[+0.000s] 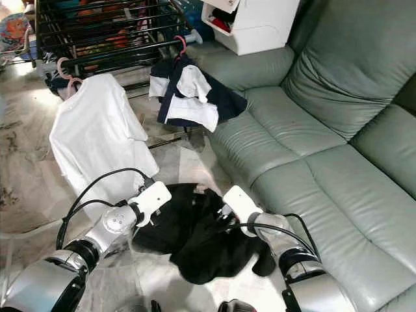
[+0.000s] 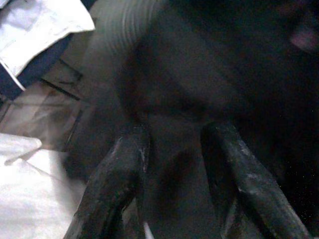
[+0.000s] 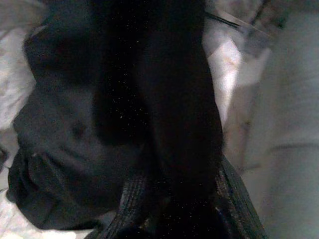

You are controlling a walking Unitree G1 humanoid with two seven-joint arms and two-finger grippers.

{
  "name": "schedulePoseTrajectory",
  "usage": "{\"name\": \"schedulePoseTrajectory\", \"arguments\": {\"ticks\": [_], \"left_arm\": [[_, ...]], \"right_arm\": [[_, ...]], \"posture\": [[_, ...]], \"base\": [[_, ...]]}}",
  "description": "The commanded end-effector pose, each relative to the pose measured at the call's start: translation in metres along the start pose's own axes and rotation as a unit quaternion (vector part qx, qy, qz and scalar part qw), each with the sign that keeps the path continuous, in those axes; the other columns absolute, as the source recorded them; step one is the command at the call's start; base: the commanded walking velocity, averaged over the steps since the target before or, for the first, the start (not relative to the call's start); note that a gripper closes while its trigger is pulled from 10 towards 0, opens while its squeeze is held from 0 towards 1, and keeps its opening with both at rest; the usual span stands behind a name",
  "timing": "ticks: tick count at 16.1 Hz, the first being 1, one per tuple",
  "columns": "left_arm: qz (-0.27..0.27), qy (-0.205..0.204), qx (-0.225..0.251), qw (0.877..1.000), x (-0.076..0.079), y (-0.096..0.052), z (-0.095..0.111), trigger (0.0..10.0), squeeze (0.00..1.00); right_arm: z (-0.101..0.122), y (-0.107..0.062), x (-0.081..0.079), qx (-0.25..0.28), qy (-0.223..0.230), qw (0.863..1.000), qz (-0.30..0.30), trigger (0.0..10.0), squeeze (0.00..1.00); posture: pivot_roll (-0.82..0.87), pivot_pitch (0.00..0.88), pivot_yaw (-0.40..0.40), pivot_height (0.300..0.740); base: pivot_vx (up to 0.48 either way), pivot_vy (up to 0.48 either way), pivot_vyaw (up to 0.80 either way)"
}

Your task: Hang hanger

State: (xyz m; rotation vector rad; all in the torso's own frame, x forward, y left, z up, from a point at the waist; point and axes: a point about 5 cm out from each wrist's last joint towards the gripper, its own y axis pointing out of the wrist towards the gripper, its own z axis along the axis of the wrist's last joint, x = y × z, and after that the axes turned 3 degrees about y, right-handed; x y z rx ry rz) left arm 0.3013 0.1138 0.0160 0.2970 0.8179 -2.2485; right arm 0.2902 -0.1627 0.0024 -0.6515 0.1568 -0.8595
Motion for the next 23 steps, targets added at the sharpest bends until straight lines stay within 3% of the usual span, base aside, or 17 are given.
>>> {"name": "schedulePoseTrajectory", "arguments": {"ticks": [1, 11, 12, 13, 14, 15, 16, 19, 23], "left_arm": [[-0.003, -0.002, -0.004, 1.000, 0.000, -0.002, -0.003, 10.0, 1.00], [-0.003, -0.002, -0.004, 1.000, 0.000, -0.002, -0.003, 10.0, 1.00], [-0.003, 0.000, -0.003, 1.000, -0.001, -0.002, -0.003, 10.0, 1.00], [0.143, -0.180, -0.060, 0.971, -0.021, -0.020, -0.036, 10.0, 1.00], [0.186, -0.241, -0.079, 0.949, -0.025, -0.028, -0.048, 10.0, 1.00], [0.224, -0.292, -0.092, 0.925, -0.029, -0.035, -0.058, 10.0, 1.00], [0.227, -0.292, -0.092, 0.924, -0.031, -0.036, -0.058, 10.0, 1.00], [0.224, -0.291, -0.090, 0.926, -0.033, -0.033, -0.055, 10.0, 1.00], [0.244, -0.331, -0.103, 0.906, -0.034, -0.036, -0.060, 10.0, 1.00]], "right_arm": [[0.007, -0.002, 0.011, 0.017, 0.011, 0.999, -0.027, 0.0, 0.00], [0.007, -0.002, 0.011, 0.017, 0.011, 0.999, -0.027, 0.0, 0.00], [0.007, -0.002, 0.011, 0.016, 0.011, 0.999, -0.027, 0.0, 0.00], [-0.005, -0.008, 0.021, 0.035, 0.134, 0.980, -0.144, 0.0, 0.00], [-0.010, -0.010, 0.024, 0.040, 0.179, 0.965, -0.187, 0.0, 0.00], [-0.014, -0.014, 0.031, 0.050, 0.237, 0.940, -0.240, 0.0, 0.00], [-0.015, -0.015, 0.032, 0.049, 0.248, 0.935, -0.249, 0.0, 0.00], [-0.007, -0.014, 0.036, 0.055, 0.235, 0.938, -0.250, 0.0, 0.00], [-0.009, -0.015, 0.038, 0.045, 0.242, 0.931, -0.270, 0.0, 0.00]], "posture": [[-0.14, 0.000, 0.000, 0.740], [-0.14, 0.000, 0.000, 0.740], [-0.14, 0.000, 0.103, 0.740], [-0.13, 0.000, 0.104, 0.740], [-0.12, 0.000, 0.103, 0.740], [-0.12, 0.000, 0.100, 0.740], [-0.11, 0.000, 0.101, 0.740], [-0.12, 0.000, 0.106, 0.740], [-0.12, 0.000, 0.105, 0.740]], "base": [[0.000, 0.000, 0.00], [0.000, 0.000, 0.00], [0.000, 0.000, 0.00], [0.000, 0.000, 0.00], [0.000, 0.000, 0.00], [0.000, 0.000, 0.00], [0.000, 0.000, 0.00], [0.000, 0.000, 0.00], [0.000, 0.000, 0.00]]}}
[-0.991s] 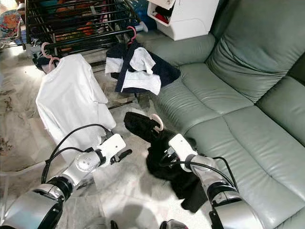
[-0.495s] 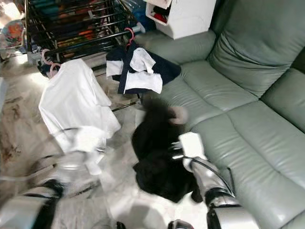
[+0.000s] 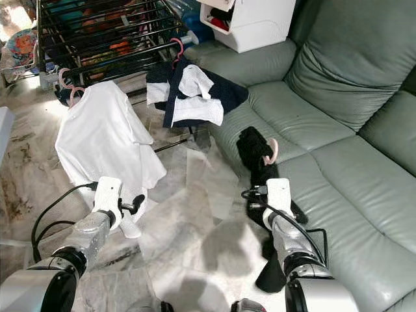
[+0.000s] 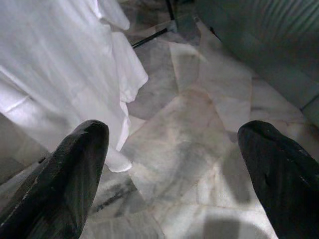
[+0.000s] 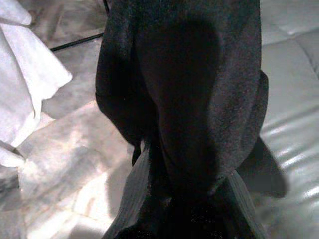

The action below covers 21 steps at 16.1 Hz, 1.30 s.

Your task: Hang hanger

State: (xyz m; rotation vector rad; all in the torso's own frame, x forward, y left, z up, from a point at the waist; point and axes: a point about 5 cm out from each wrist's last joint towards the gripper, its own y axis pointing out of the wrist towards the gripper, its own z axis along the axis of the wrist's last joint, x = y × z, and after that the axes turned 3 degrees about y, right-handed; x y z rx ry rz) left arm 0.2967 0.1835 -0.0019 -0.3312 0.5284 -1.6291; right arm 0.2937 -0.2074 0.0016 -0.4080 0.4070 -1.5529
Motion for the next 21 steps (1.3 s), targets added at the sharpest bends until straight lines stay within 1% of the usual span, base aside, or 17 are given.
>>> {"name": "schedulePoseTrajectory", "arguments": {"ticks": [1, 2, 5, 7, 9, 13, 15, 18, 21], "left_arm": [[0.045, -0.020, -0.015, 0.999, -0.016, -0.002, -0.002, 10.0, 1.00], [0.056, -0.030, -0.020, 0.998, -0.019, -0.002, -0.003, 10.0, 1.00], [0.103, -0.052, -0.042, 0.992, -0.035, -0.008, -0.012, 10.0, 1.00], [0.125, -0.065, -0.053, 0.989, -0.042, -0.011, -0.019, 10.0, 1.00], [0.130, -0.074, -0.062, 0.987, -0.044, -0.014, -0.026, 10.0, 1.00], [0.140, -0.087, -0.062, 0.984, -0.043, -0.014, -0.027, 10.0, 1.00], [0.146, -0.089, -0.063, 0.983, -0.046, -0.016, -0.029, 10.0, 1.00], [0.161, -0.101, -0.071, 0.979, -0.053, -0.020, -0.037, 10.0, 1.00], [0.162, -0.105, -0.079, 0.978, -0.054, -0.024, -0.044, 10.0, 1.00]], "right_arm": [[0.003, 0.002, -0.007, 0.001, 0.008, 1.000, -0.002, 0.0, 0.00], [0.001, 0.002, -0.008, -0.004, 0.007, 1.000, -0.005, 0.0, 0.00], [-0.010, 0.000, -0.014, -0.022, 0.006, 1.000, -0.001, 0.0, 0.00], [-0.011, 0.000, -0.014, -0.023, 0.007, 1.000, -0.002, 0.0, 0.00], [-0.013, 0.000, -0.015, -0.031, 0.001, 1.000, 0.003, 0.0, 0.00], [-0.011, 0.000, -0.016, -0.032, -0.011, 0.999, 0.010, 0.0, 0.00], [-0.011, 0.000, -0.014, -0.031, -0.006, 0.999, 0.011, 0.0, 0.00], [-0.017, -0.003, -0.010, -0.034, 0.000, 0.999, 0.007, 0.0, 0.00], [-0.022, -0.005, -0.007, -0.039, 0.003, 0.999, 0.006, 0.0, 0.00]], "posture": [[-0.12, 0.000, 0.106, 0.740], [-0.12, 0.000, 0.106, 0.740], [-0.12, 0.000, 0.111, 0.740], [-0.12, 0.000, 0.108, 0.740], [-0.11, 0.000, 0.095, 0.740], [-0.09, 0.000, 0.067, 0.740], [-0.09, 0.000, 0.066, 0.740], [-0.09, 0.000, 0.065, 0.740], [-0.10, 0.000, 0.070, 0.740]], "base": [[0.000, 0.000, 0.00], [0.000, 0.000, 0.00], [0.000, 0.000, 0.00], [0.000, 0.000, 0.00], [0.000, 0.000, 0.00], [0.000, 0.000, 0.00], [0.000, 0.000, 0.00], [0.000, 0.000, 0.00], [0.000, 0.000, 0.00]]}}
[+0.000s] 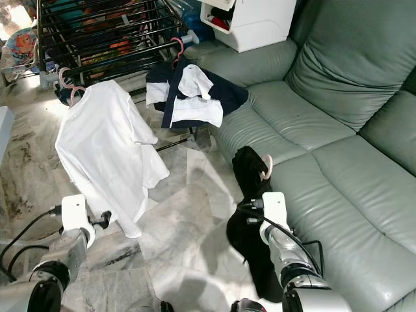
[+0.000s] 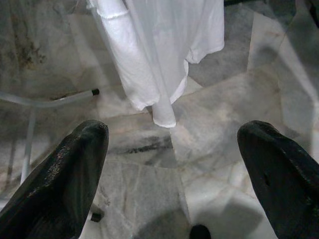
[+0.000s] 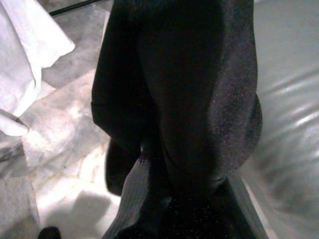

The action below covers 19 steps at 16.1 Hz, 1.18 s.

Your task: Hang hanger

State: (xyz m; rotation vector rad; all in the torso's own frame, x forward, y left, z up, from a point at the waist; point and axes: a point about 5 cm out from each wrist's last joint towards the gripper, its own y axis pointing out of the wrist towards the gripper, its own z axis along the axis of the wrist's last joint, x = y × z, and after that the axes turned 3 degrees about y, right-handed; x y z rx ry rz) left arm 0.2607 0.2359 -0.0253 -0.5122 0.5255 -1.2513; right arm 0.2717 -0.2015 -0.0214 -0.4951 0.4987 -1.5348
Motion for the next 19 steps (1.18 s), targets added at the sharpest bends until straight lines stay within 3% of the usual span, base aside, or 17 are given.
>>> {"name": "schedulePoseTrajectory", "arguments": {"ticks": [1, 6, 7, 8, 14, 15, 16, 17, 19], "left_arm": [[0.014, -0.002, 0.002, 1.000, -0.0082, 0.0003, 0.0028, 10.0, 1.00], [0.017, 0.000, -0.005, 1.000, -0.0094, -0.0002, -0.0003, 10.0, 1.00], [0.018, 0.001, -0.005, 1.000, -0.0097, -0.0002, -0.0004, 10.0, 0.59], [0.018, 0.001, -0.004, 1.000, -0.0099, -0.0002, -0.0002, 10.0, 0.00], [0.017, -0.001, -0.007, 1.000, -0.0097, -0.0002, -0.0009, 10.0, 0.00], [0.015, -0.001, -0.008, 1.000, -0.0093, -0.0003, -0.0013, 10.0, 0.00], [0.012, 0.000, -0.009, 1.000, -0.0087, -0.0002, -0.0014, 10.0, 0.16], [0.011, 0.001, -0.009, 1.000, -0.0084, -0.0002, -0.0014, 10.0, 0.16], [0.001, -0.010, -0.008, 1.000, -0.0053, 0.0004, 0.0007, 10.0, 0.00]], "right_arm": [[0.0089, 0.0014, -0.0026, 0.019, -0.001, 1.000, 0.008, 0.0, 0.00], [0.0075, 0.0015, -0.0057, 0.016, -0.005, 1.000, 0.013, 0.0, 0.00], [0.0074, 0.0016, -0.0060, 0.015, -0.004, 1.000, 0.015, 0.0, 0.00], [0.0076, 0.0016, -0.0061, 0.015, -0.004, 1.000, 0.016, 0.0, 0.00], [0.0063, 0.0016, -0.0081, 0.012, -0.011, 1.000, 0.023, 0.0, 0.00], [0.0060, 0.0016, -0.0078, 0.011, -0.011, 1.000, 0.023, 3.6, 0.00], [0.0058, 0.0015, -0.0076, 0.010, -0.012, 1.000, 0.022, 9.5, 0.00], [0.0065, 0.0017, -0.0073, 0.011, -0.012, 1.000, 0.021, 10.0, 0.00], [0.0136, 0.0029, -0.0023, 0.020, -0.006, 1.000, 0.006, 10.0, 0.00]], "posture": [[-0.10, 0.000, 0.071, 0.740], [-0.10, 0.000, 0.075, 0.740], [-0.10, 0.000, 0.075, 0.740], [-0.10, 0.000, 0.074, 0.740], [-0.10, 0.000, 0.074, 0.740], [-0.10, 0.000, 0.074, 0.740], [-0.10, 0.000, 0.074, 0.740], [-0.10, 0.000, 0.074, 0.740], [-0.10, 0.000, 0.076, 0.740]], "base": [[0.000, 0.000, 0.00], [0.000, 0.000, 0.00], [0.000, 0.000, 0.00], [0.000, 0.000, 0.00], [0.000, 0.000, 0.00], [0.000, 0.000, 0.00], [0.000, 0.000, 0.00], [0.000, 0.000, 0.00], [0.000, 0.000, 0.00]]}}
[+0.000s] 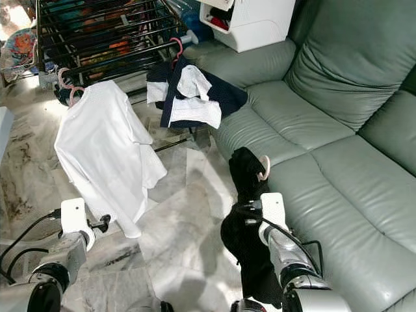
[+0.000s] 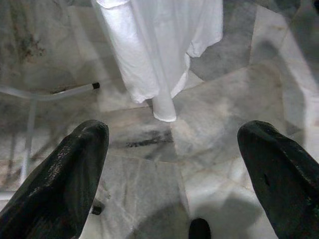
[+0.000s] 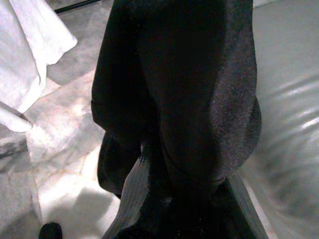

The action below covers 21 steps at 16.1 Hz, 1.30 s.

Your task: Hang hanger

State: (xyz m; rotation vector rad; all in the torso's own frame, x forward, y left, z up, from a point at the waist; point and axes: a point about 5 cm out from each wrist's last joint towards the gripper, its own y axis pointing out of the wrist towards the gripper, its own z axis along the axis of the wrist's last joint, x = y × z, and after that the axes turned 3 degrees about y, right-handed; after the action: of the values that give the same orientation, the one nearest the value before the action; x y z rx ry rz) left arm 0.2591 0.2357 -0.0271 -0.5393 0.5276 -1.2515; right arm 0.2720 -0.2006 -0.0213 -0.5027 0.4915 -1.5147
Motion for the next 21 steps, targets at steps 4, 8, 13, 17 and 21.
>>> {"name": "schedulePoseTrajectory", "arguments": {"ticks": [4, 8, 13, 17, 21], "left_arm": [[-0.026, -0.005, -0.006, 1.000, 0.006, 0.001, 0.006, 10.0, 0.00], [-0.039, -0.009, -0.022, 0.999, 0.012, 0.001, 0.003, 10.0, 0.00], [-0.050, 0.005, -0.014, 0.999, 0.019, 0.002, 0.006, 10.0, 0.00], [-0.048, -0.003, -0.013, 0.999, 0.019, 0.002, 0.005, 10.0, 0.00], [-0.049, -0.012, -0.015, 0.999, 0.020, 0.001, 0.004, 10.0, 0.00]], "right_arm": [[0.021, 0.006, -0.006, 0.024, -0.011, 1.000, -0.003, 10.0, 0.00], [0.019, 0.007, -0.011, 0.013, -0.019, 1.000, 0.003, 10.0, 0.00], [0.020, 0.007, -0.013, 0.016, -0.042, 0.999, 0.011, 10.0, 0.00], [0.020, 0.007, -0.015, 0.014, -0.069, 0.997, 0.020, 10.0, 0.00], [0.019, 0.006, -0.013, 0.014, -0.059, 0.998, 0.020, 10.0, 0.00]], "posture": [[-0.10, 0.000, 0.081, 0.740], [-0.10, 0.000, 0.083, 0.740], [-0.11, 0.000, 0.072, 0.740], [-0.10, 0.000, 0.063, 0.740], [-0.10, 0.000, 0.047, 0.740]], "base": [[0.000, 0.000, 0.00], [0.000, 0.000, 0.00], [0.000, 0.000, 0.00], [0.000, 0.000, 0.53], [0.000, 0.000, 0.44]]}}
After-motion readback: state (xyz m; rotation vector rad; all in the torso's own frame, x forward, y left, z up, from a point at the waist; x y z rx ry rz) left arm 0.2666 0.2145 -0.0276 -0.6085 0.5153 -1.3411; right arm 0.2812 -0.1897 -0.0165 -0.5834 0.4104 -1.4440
